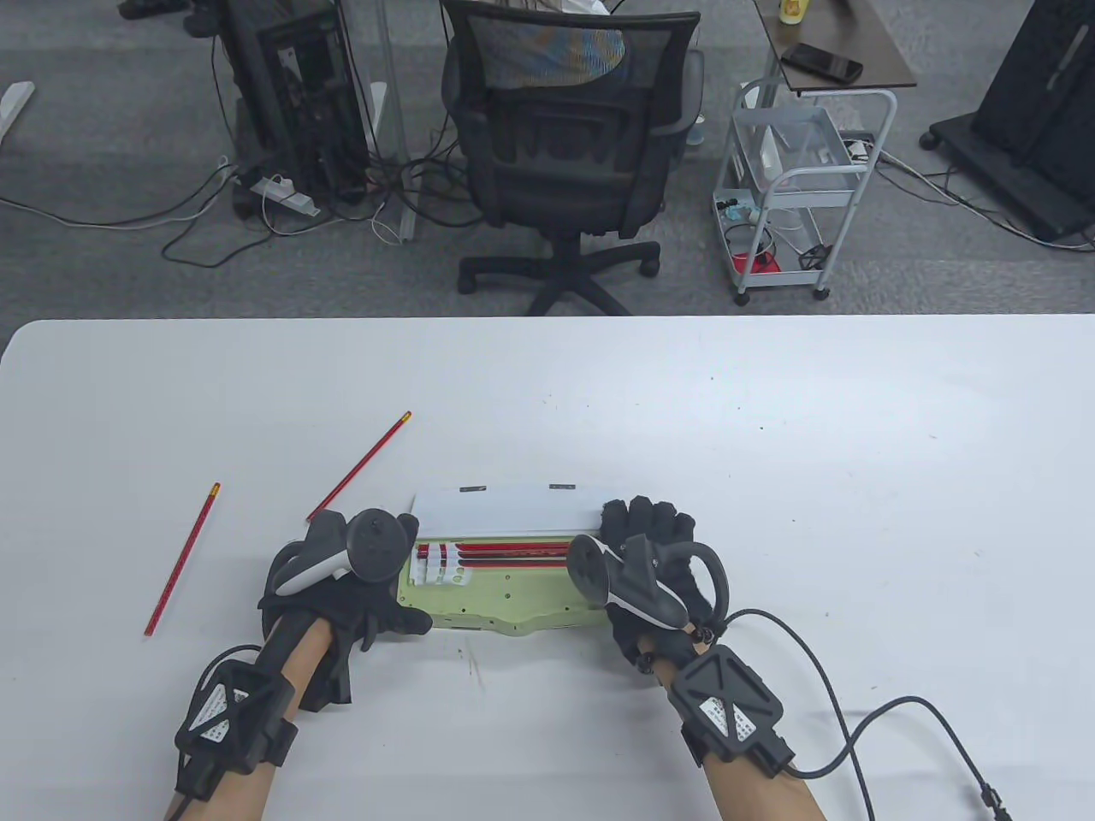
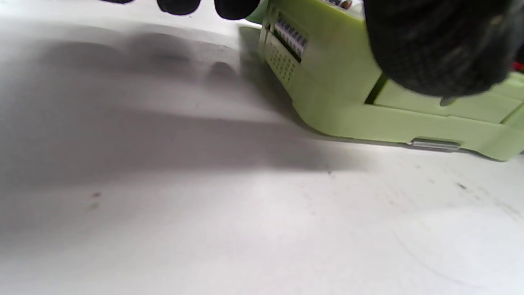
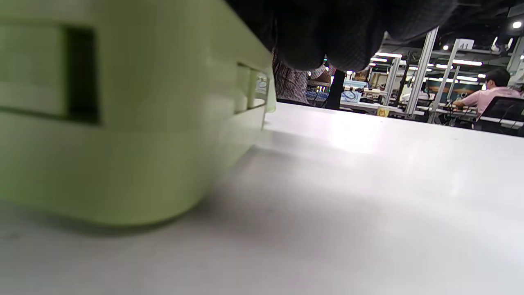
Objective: Organize multifunction pencil case
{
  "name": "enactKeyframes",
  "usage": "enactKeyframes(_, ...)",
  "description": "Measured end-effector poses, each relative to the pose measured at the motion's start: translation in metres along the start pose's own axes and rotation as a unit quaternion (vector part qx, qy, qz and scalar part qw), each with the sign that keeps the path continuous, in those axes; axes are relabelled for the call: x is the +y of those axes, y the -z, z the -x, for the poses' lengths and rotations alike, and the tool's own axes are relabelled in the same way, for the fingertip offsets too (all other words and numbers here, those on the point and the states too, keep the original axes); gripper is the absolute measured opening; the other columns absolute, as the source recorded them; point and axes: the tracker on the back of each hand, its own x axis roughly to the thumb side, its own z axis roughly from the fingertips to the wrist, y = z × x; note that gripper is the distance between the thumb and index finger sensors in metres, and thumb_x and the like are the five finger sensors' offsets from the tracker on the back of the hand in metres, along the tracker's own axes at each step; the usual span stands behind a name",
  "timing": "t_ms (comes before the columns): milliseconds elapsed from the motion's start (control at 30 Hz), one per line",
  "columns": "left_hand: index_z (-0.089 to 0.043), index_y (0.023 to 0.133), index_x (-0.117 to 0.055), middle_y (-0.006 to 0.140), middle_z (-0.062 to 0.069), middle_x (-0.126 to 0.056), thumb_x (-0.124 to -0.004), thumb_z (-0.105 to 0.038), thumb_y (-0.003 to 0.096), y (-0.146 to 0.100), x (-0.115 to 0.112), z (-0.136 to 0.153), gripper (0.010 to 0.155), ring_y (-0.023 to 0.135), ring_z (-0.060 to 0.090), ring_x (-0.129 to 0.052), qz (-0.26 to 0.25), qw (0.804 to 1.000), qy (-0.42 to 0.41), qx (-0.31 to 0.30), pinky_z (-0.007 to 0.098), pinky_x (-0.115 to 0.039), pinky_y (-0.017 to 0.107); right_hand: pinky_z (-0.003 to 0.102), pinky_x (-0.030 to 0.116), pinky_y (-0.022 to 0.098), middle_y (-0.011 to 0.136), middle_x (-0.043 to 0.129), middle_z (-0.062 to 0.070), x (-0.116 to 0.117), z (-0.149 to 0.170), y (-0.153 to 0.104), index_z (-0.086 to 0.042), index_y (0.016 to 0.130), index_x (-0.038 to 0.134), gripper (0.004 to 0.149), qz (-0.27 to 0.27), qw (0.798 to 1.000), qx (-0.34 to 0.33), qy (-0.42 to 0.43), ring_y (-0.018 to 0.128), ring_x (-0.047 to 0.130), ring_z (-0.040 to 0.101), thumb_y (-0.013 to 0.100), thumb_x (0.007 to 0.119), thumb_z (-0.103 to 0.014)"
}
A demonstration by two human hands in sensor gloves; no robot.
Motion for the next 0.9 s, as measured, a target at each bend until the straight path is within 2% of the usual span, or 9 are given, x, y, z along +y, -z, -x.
enactKeyframes(300, -0.017, 0.113, -0.018, 0.124, 0.016, -0.035, -0.084, -0.061, 0.0287, 0.0, 0.0, -0.001, 0.115, 0.112, 0.051, -0.04, -0.001, 1.0, 0.003, 0.002, 0.074, -0.044, 0.072, 0.071, 0.059, 0.068, 0.105, 0.058, 0.036, -0.001, -0.009, -0.001, 0.002, 0.108, 0.055, 0.066, 0.006, 1.0, -0.01, -0.012, 0.092, 0.066, 0.061, 0.056, 0.064, -0.037)
enactKeyframes(567, -0.017, 0.113, -0.018, 0.124, 0.016, -0.035, -0.084, -0.061, 0.0287, 0.0, -0.001, -0.001, 0.115, 0.112, 0.05, -0.04, -0.002, 1.0, 0.003, 0.002, 0.074, -0.044, 0.072, 0.071, 0.059, 0.068, 0.106, 0.058, 0.035, -0.014, 0.018, -0.005, 0.001, 0.108, 0.055, 0.067, 0.002, 0.998, -0.008, 0.055, 0.093, 0.066, 0.061, 0.056, 0.064, -0.039)
enactKeyframes(633, -0.018, 0.113, -0.018, 0.124, 0.016, -0.035, -0.084, -0.061, 0.0287, 0.0, -0.001, 0.0, 0.115, 0.112, 0.051, -0.04, -0.002, 1.0, 0.001, 0.001, 0.074, -0.044, 0.072, 0.071, 0.057, 0.069, 0.107, 0.055, 0.036, -0.018, 0.029, -0.007, 0.002, 0.11, 0.051, 0.071, -0.01, 0.995, -0.021, 0.096, 0.095, 0.062, 0.062, 0.055, 0.064, -0.042)
enactKeyframes(767, -0.017, 0.113, -0.019, 0.124, 0.016, -0.035, -0.084, -0.061, 0.0287, 0.0, 0.0, 0.0, 0.115, 0.112, 0.051, -0.04, -0.002, 1.0, 0.003, 0.002, 0.074, -0.044, 0.072, 0.074, 0.048, 0.07, 0.111, 0.039, 0.039, -0.018, 0.048, -0.009, 0.005, 0.113, 0.037, 0.086, -0.062, 0.973, -0.082, 0.205, 0.099, 0.046, 0.065, 0.053, 0.064, -0.049)
enactKeyframes(900, -0.018, 0.113, -0.018, 0.124, 0.016, -0.035, -0.084, -0.061, 0.0286, 0.0, 0.0, 0.001, 0.115, 0.112, 0.051, -0.04, -0.002, 1.0, 0.001, 0.001, 0.074, -0.044, 0.072, 0.075, 0.041, 0.07, 0.111, 0.027, 0.041, -0.007, 0.048, -0.007, 0.007, 0.113, 0.025, 0.096, -0.122, 0.962, -0.117, 0.216, 0.1, 0.035, 0.067, 0.05, 0.063, -0.055)
